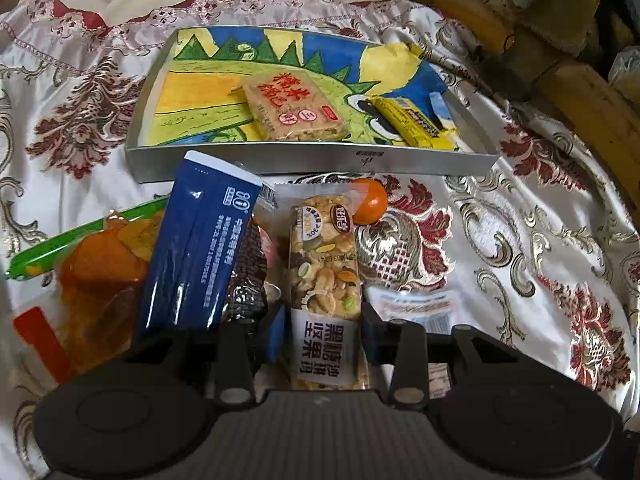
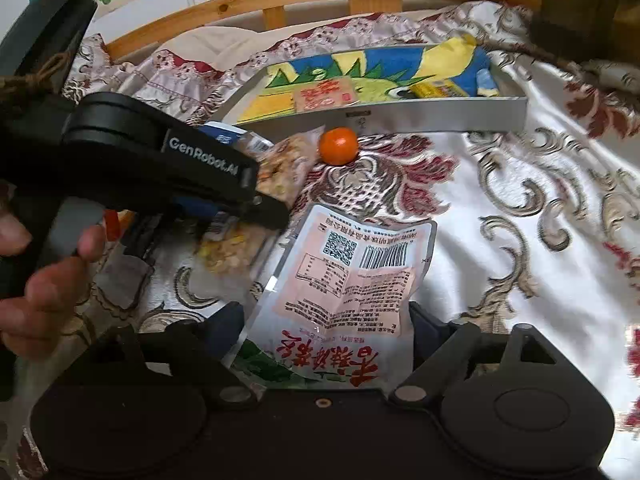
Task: Organize snacks
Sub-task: 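Grasp the nut bar with the left tool while the right tool grasps the white-pink snack bag, then lift the nut bar with the left tool toward the tray while the right tool carries the snack bag there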
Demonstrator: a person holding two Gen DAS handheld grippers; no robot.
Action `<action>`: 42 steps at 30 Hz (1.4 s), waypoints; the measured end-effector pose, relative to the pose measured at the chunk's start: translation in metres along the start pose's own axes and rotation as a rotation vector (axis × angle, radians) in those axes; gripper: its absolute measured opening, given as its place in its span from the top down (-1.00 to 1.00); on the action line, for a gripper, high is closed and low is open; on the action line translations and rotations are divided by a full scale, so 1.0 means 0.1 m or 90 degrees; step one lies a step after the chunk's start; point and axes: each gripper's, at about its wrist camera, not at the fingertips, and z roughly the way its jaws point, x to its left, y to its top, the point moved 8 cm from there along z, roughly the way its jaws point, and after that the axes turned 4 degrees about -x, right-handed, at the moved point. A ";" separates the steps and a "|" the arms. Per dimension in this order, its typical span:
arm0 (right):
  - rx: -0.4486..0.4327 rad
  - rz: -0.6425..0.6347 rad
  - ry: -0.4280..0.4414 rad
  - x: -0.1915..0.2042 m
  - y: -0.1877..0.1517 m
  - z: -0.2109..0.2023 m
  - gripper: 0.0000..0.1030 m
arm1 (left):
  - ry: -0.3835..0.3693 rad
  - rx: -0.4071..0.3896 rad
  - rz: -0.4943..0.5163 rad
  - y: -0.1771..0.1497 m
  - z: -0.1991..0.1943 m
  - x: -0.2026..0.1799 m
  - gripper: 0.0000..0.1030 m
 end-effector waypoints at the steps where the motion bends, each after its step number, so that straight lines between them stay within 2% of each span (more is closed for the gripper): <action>1: -0.003 -0.002 -0.005 0.00 0.00 -0.02 -0.62 | 0.008 0.005 -0.001 -0.01 -0.03 -0.01 0.20; 5: -0.009 -0.006 -0.019 -0.01 0.02 -0.04 -0.53 | 0.019 0.037 -0.009 -0.05 -0.12 -0.03 0.21; 7: -0.006 -0.004 -0.017 -0.02 0.02 -0.03 -0.55 | 0.020 0.044 -0.010 -0.06 -0.14 -0.05 0.21; 9: 0.013 -0.001 -0.003 -0.03 -0.01 0.04 -0.73 | 0.020 0.051 -0.013 -0.08 -0.15 -0.05 0.21; 15: 0.033 -0.025 0.009 0.05 -0.07 0.13 -0.88 | 0.031 0.047 0.002 -0.11 -0.17 -0.08 0.21; 17: 0.034 -0.036 0.006 0.07 -0.08 0.13 -0.87 | 0.031 0.048 0.002 -0.13 -0.19 -0.10 0.21; 23: 0.024 0.006 0.003 -0.03 -0.03 0.08 -0.66 | 0.026 0.046 -0.003 -0.15 -0.23 -0.12 0.22; 27: 0.010 -0.046 -0.027 0.03 -0.02 0.02 -0.41 | 0.035 0.050 -0.008 -0.16 -0.26 -0.11 0.22; 32: 0.000 -0.093 -0.045 0.09 -0.03 -0.01 -0.32 | 0.042 0.050 -0.014 -0.19 -0.31 -0.12 0.22; 36: -0.017 -0.113 -0.050 0.11 0.00 -0.08 -0.13 | 0.039 0.038 -0.022 -0.18 -0.41 -0.14 0.22; 39: -0.024 -0.137 -0.057 0.15 -0.02 -0.11 -0.07 | 0.039 0.025 -0.024 -0.15 -0.48 -0.15 0.22; 42: -0.018 -0.123 -0.054 0.13 -0.02 -0.11 -0.08 | 0.038 0.015 -0.031 -0.14 -0.53 -0.15 0.22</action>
